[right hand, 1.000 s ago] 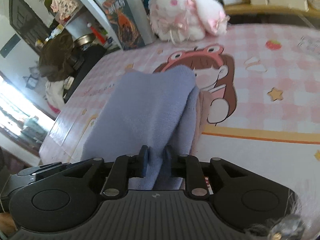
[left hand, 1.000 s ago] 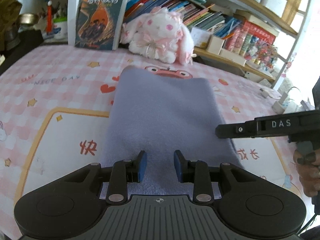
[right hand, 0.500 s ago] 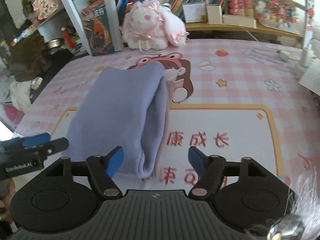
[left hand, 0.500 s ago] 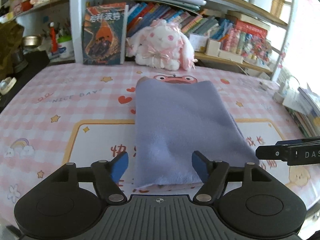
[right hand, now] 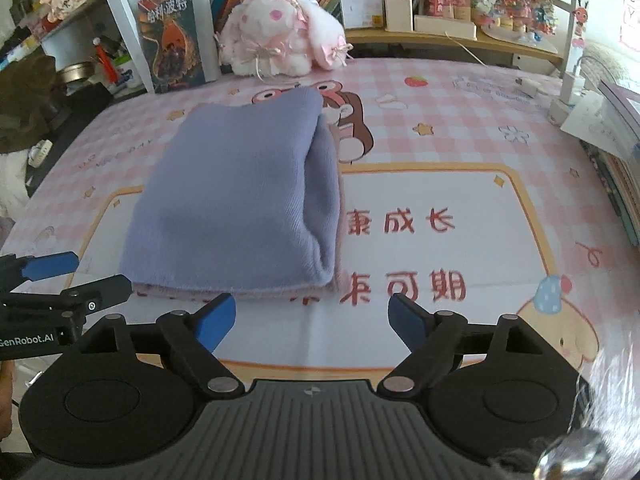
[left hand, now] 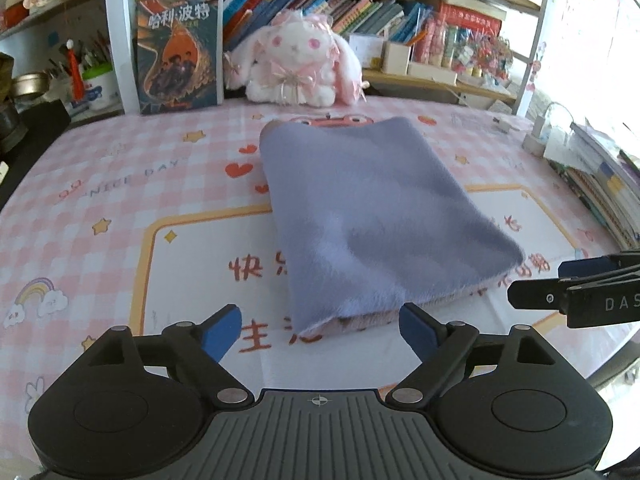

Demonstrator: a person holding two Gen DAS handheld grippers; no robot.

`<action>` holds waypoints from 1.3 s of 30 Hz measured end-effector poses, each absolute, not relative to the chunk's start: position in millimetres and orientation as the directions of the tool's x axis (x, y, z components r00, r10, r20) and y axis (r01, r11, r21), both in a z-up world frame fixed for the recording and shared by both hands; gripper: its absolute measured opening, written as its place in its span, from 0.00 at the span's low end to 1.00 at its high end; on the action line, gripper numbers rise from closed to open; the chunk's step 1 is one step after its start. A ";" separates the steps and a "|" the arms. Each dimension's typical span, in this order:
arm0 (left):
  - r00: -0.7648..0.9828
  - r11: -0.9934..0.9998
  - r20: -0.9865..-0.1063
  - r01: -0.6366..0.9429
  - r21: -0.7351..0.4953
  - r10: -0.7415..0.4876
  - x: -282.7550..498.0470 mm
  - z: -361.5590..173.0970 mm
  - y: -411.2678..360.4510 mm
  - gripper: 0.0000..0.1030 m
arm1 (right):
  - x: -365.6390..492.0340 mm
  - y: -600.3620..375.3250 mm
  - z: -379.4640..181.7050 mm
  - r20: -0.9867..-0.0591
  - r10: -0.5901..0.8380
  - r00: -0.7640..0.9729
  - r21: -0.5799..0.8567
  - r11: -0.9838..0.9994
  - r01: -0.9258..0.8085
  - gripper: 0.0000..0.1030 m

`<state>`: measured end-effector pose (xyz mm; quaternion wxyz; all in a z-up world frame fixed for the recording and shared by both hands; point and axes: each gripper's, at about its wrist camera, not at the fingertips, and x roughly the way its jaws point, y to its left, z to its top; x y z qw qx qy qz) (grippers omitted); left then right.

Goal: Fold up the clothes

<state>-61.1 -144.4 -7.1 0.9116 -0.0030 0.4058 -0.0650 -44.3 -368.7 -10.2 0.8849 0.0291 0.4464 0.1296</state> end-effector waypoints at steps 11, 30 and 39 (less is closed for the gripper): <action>0.610 0.971 -0.760 0.203 -0.125 -0.225 -63.9 -16.6 -134.9 0.86 | -51.1 -355.7 -18.3 -0.813 0.234 0.534 0.180 0.972 -0.153 0.81; 0.641 0.945 -0.720 0.021 -0.328 -0.264 0.1 -5.5 -103.9 0.86 | -0.5 -375.4 -12.5 -0.762 0.341 0.551 0.309 0.939 -0.154 0.81; 0.597 0.883 -0.743 -0.120 -0.455 -0.302 36.6 -35.2 -92.9 0.79 | 60.8 -391.5 -34.2 -0.762 0.474 0.442 0.491 0.867 -0.084 0.78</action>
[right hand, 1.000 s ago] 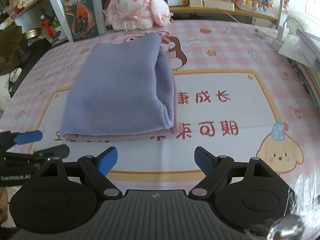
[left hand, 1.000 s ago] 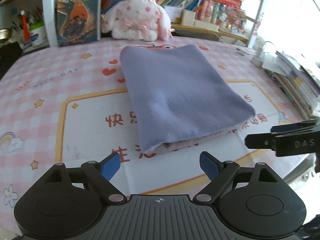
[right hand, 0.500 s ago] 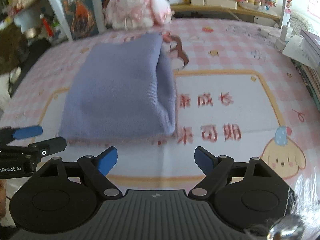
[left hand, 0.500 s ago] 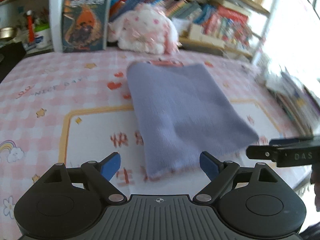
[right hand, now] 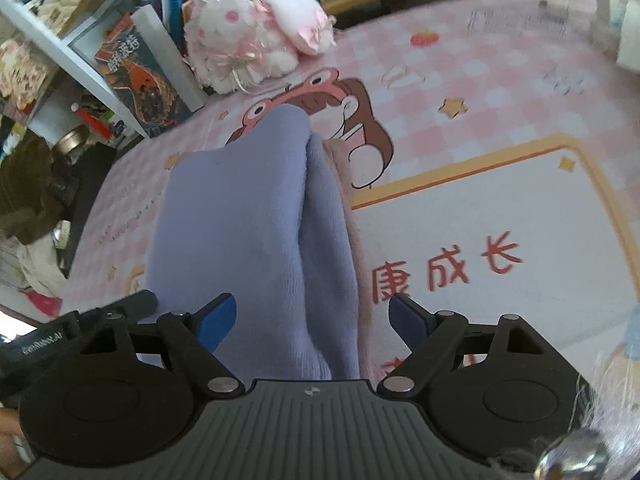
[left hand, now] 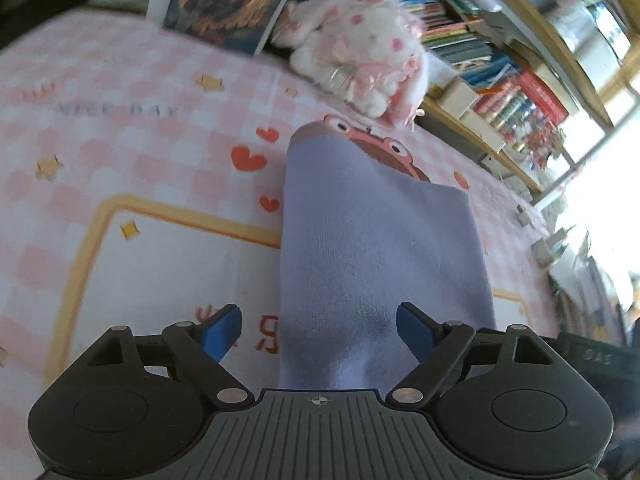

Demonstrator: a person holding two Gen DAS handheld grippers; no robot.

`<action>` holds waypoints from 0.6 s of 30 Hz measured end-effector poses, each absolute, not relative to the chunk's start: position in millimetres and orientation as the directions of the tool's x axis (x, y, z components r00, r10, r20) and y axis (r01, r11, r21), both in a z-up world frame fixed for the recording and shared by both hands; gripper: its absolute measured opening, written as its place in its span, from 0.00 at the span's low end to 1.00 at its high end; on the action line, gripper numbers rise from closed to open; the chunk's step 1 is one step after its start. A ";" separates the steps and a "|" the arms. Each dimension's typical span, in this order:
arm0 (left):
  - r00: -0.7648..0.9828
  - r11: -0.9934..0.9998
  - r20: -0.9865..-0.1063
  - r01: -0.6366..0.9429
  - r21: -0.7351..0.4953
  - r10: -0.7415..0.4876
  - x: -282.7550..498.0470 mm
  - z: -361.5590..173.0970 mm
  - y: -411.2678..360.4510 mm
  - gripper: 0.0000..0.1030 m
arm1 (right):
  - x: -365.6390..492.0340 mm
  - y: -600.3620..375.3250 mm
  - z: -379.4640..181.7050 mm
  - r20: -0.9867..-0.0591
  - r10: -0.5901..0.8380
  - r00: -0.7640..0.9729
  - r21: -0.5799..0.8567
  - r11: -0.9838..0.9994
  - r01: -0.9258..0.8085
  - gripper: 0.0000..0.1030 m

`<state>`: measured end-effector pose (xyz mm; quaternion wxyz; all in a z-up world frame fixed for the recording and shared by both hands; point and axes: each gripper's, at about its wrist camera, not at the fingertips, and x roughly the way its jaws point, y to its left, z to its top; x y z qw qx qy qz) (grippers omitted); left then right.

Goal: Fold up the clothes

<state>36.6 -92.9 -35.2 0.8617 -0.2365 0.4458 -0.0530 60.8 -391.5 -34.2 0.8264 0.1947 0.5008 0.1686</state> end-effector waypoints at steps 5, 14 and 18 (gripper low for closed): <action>0.566 0.814 -0.732 -0.172 -0.554 -0.379 48.9 -51.4 -89.4 0.62 | 79.9 -389.3 -47.8 -0.760 0.524 0.385 0.542 0.838 -0.070 0.64; 0.578 0.922 -0.777 -0.106 -0.373 -0.248 49.8 -26.0 -123.3 0.46 | 85.1 -376.3 -42.0 -0.749 0.530 0.398 0.492 0.847 -0.202 0.28; 0.578 0.947 -0.786 -0.067 -0.313 -0.219 50.0 -20.0 -130.3 0.47 | 73.7 -370.7 -29.4 -0.724 0.533 0.438 0.427 0.845 -0.323 0.25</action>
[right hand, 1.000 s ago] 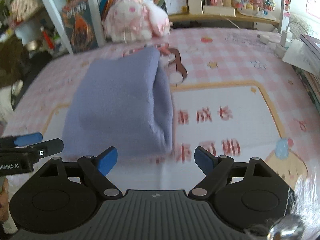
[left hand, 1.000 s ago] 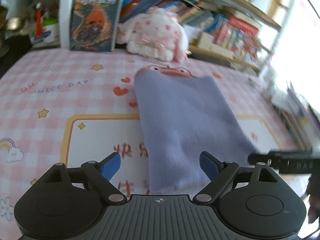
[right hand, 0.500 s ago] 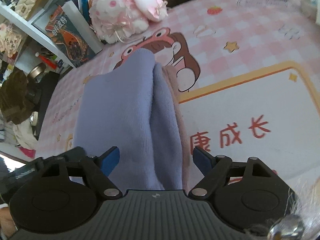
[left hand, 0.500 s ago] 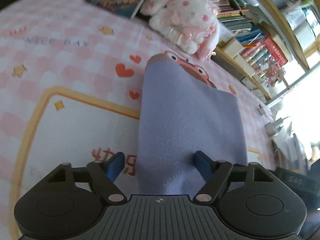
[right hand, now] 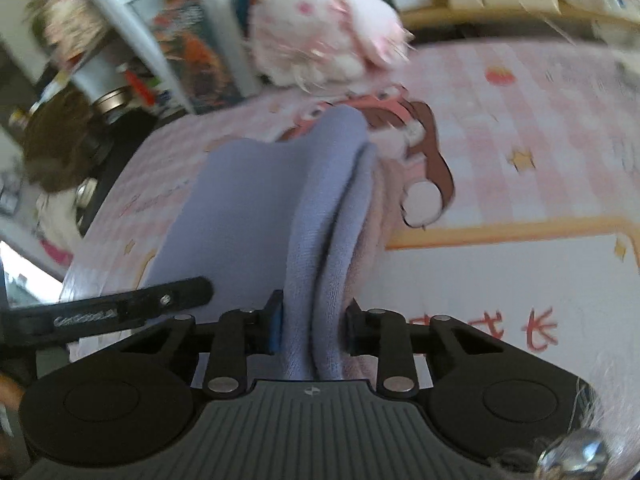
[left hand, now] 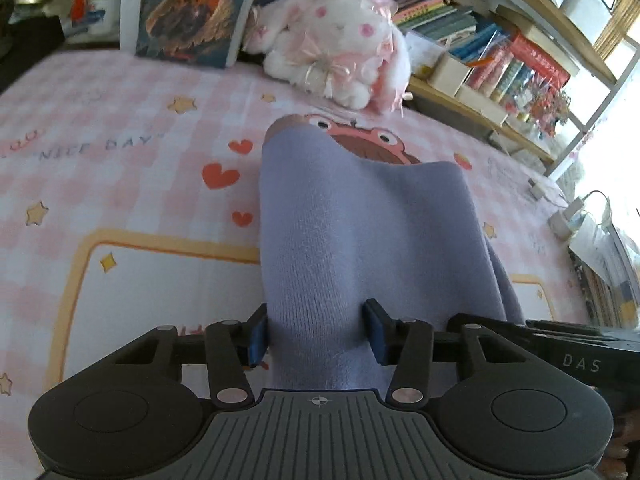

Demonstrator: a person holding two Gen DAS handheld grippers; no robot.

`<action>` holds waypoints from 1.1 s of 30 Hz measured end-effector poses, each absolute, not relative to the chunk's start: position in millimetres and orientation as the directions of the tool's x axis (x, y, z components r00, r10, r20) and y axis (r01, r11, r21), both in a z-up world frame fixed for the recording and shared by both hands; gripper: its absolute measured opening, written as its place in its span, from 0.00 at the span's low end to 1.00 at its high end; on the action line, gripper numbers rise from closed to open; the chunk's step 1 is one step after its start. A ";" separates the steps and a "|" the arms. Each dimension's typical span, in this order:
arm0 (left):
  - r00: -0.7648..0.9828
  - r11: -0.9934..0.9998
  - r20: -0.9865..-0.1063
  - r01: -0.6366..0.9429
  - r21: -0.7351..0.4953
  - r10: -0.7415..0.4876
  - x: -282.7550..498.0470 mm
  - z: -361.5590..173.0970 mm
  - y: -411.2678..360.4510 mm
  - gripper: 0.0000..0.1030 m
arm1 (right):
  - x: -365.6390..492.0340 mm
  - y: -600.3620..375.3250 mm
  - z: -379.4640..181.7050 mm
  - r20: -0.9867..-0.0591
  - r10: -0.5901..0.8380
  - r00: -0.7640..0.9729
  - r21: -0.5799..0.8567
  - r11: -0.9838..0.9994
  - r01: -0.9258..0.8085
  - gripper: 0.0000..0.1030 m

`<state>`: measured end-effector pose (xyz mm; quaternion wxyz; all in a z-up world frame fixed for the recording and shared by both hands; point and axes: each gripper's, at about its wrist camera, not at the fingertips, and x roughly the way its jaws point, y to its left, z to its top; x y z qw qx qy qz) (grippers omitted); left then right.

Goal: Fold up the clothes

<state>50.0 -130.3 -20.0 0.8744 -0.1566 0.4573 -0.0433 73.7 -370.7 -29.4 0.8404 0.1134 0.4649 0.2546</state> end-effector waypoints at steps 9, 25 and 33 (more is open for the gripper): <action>0.541 0.839 -0.762 -0.175 -0.515 -0.355 57.3 -45.2 -98.9 0.58 | 88.2 -390.1 -53.0 -0.742 0.558 0.371 0.528 0.828 -0.189 0.43; 0.526 0.856 -0.775 -0.159 -0.493 -0.349 56.0 -44.4 -104.8 0.58 | 87.2 -385.2 -51.0 -0.732 0.578 0.359 0.527 0.816 -0.239 0.33; 0.553 0.844 -0.758 -0.168 -0.509 -0.347 50.7 -45.4 -108.7 0.48 | 93.0 -386.8 -60.2 -0.725 0.599 0.341 0.571 0.799 -0.189 0.34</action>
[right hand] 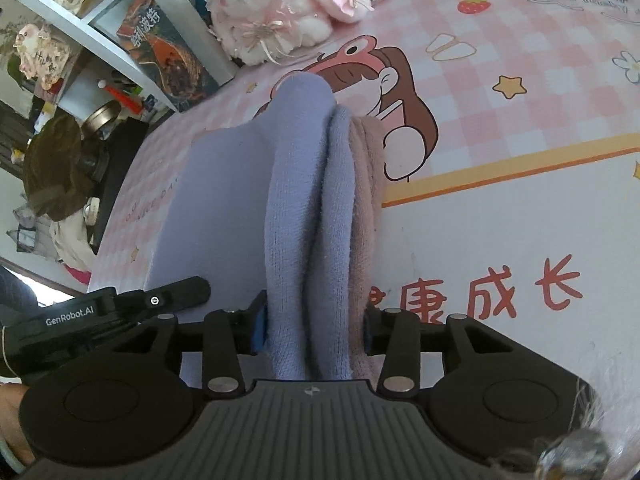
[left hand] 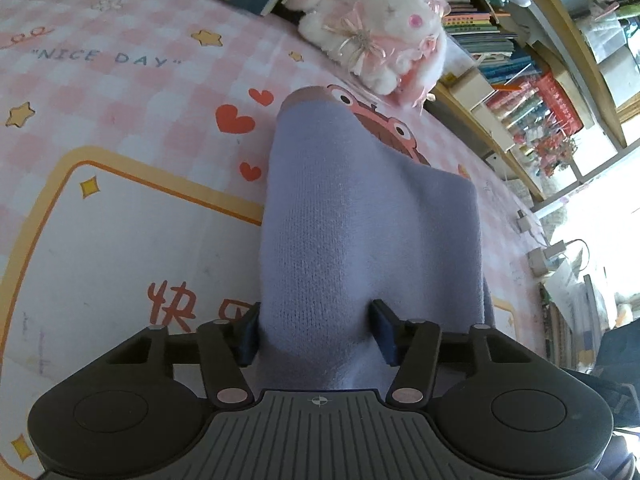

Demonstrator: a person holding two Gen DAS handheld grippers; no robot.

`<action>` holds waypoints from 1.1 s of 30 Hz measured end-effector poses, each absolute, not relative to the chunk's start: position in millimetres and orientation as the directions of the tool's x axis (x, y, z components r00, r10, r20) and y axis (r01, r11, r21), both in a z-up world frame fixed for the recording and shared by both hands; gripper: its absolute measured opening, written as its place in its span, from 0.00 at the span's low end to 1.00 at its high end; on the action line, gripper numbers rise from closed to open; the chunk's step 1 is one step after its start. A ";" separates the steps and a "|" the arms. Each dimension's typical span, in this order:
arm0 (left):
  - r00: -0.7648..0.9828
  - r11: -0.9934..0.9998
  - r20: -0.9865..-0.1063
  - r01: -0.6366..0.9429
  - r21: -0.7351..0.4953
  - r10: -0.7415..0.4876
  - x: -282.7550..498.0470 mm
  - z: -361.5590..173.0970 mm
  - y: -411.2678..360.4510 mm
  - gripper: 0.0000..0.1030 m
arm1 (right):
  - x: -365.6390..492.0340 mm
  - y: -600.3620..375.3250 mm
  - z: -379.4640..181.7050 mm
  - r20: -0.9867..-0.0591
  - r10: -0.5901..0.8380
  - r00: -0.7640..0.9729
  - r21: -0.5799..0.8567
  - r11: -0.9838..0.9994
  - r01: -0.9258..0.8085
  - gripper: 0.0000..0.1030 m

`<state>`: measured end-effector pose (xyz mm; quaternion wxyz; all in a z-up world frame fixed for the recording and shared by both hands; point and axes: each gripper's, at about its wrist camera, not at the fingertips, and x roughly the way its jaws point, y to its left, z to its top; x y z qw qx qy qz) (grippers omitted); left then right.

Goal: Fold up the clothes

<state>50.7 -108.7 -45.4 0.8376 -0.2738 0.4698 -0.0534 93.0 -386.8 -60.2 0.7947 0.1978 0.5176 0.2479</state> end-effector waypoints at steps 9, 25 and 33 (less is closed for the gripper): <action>0.651 0.891 -0.696 -0.065 -0.448 -0.303 22.9 -4.9 -129.4 0.43 | 68.5 -397.0 -24.8 -0.652 0.623 0.432 0.553 0.780 -0.293 0.26; 0.689 0.895 -0.656 -0.022 -0.445 -0.309 -7.5 10.5 -146.0 0.43 | 32.1 -408.8 -0.1 -0.615 0.603 0.508 0.471 0.798 -0.376 0.26; 0.688 0.897 -0.660 -0.028 -0.442 -0.303 -12.1 10.6 -150.4 0.43 | 29.6 -413.6 -1.3 -0.614 0.607 0.504 0.471 0.795 -0.383 0.26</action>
